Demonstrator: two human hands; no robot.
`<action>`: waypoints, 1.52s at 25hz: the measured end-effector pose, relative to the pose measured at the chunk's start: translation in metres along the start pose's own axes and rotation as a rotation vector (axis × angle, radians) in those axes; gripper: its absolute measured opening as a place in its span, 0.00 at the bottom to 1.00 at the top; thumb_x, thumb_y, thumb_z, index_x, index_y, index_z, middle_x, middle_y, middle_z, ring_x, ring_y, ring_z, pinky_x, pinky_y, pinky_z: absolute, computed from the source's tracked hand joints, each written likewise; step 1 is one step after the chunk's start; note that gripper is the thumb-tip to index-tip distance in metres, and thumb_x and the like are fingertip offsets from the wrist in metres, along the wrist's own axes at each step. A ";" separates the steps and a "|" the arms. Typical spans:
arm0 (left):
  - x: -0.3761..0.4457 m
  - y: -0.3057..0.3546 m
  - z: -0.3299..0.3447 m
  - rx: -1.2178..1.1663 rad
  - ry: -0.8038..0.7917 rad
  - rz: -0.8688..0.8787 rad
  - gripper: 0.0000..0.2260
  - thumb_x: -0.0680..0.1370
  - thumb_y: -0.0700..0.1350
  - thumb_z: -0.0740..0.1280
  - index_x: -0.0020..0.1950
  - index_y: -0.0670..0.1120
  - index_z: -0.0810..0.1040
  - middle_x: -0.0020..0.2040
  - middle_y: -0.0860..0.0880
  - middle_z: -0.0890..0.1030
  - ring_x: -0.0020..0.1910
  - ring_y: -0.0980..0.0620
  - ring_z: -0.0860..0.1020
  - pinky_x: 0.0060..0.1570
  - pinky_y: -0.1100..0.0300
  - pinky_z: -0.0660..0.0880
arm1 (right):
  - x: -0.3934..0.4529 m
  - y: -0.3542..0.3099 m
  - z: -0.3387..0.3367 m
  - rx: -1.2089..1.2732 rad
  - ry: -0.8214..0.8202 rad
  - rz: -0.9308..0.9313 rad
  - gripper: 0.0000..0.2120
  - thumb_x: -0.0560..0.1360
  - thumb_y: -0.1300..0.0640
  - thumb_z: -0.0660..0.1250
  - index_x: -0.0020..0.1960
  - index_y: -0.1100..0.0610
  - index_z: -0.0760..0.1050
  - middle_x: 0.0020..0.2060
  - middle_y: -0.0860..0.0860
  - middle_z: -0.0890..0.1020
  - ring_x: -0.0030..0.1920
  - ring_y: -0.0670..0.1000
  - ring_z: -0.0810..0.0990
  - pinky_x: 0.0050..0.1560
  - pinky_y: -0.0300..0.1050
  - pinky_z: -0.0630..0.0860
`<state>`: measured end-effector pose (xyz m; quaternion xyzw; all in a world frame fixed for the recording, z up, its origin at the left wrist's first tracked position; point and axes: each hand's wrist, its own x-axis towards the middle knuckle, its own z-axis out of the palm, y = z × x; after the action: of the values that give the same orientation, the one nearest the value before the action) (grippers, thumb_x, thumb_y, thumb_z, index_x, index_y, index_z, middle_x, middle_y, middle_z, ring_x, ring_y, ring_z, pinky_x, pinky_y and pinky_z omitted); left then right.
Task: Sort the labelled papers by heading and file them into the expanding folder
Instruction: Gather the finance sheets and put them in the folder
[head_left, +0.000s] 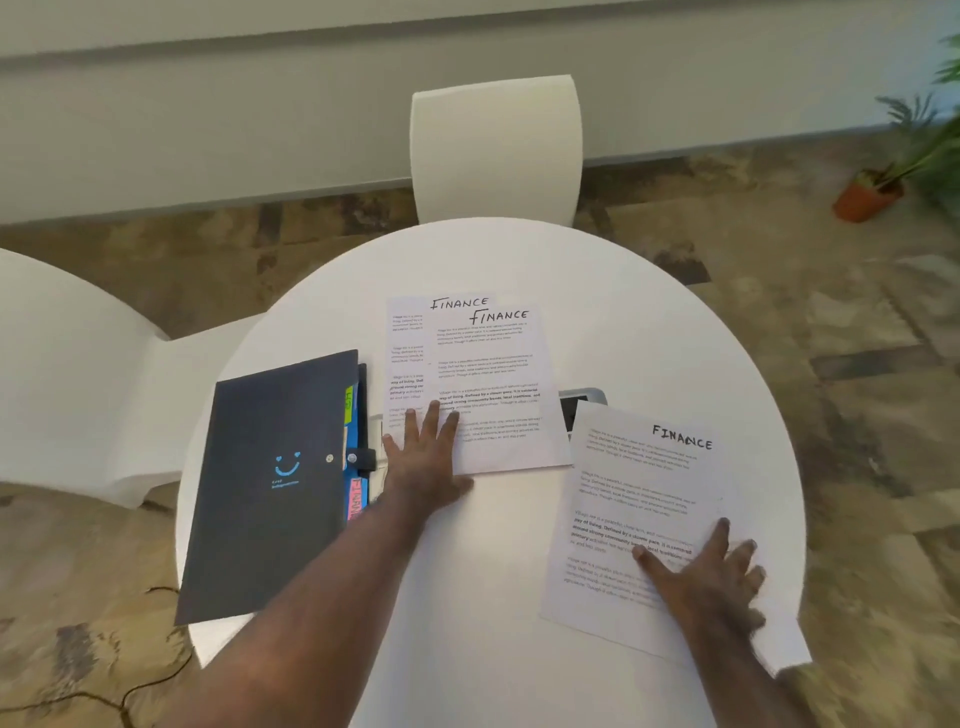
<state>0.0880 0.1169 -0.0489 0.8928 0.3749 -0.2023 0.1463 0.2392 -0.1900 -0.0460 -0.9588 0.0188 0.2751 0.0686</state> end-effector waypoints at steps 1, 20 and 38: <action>0.006 0.001 0.001 0.017 -0.041 -0.017 0.48 0.72 0.64 0.68 0.80 0.53 0.41 0.81 0.50 0.40 0.79 0.39 0.41 0.72 0.32 0.49 | 0.002 0.000 -0.001 -0.017 0.012 0.010 0.58 0.65 0.27 0.68 0.80 0.50 0.38 0.80 0.57 0.45 0.78 0.63 0.49 0.68 0.70 0.63; 0.025 0.004 -0.014 0.181 0.100 0.056 0.28 0.76 0.35 0.61 0.75 0.46 0.58 0.75 0.42 0.66 0.55 0.38 0.79 0.49 0.46 0.78 | 0.004 -0.023 0.002 -0.119 0.131 -0.105 0.52 0.70 0.34 0.68 0.80 0.56 0.43 0.75 0.60 0.58 0.69 0.62 0.65 0.60 0.55 0.74; -0.086 0.086 0.016 -0.171 0.271 0.179 0.34 0.78 0.35 0.59 0.81 0.53 0.50 0.82 0.50 0.51 0.71 0.46 0.71 0.46 0.52 0.81 | 0.009 0.014 -0.016 0.830 -0.247 -0.228 0.13 0.76 0.66 0.68 0.59 0.55 0.79 0.51 0.53 0.86 0.47 0.50 0.84 0.47 0.43 0.79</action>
<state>0.0921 0.0003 -0.0129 0.9260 0.3262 -0.0335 0.1873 0.2546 -0.2059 -0.0387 -0.8059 0.0133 0.3473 0.4793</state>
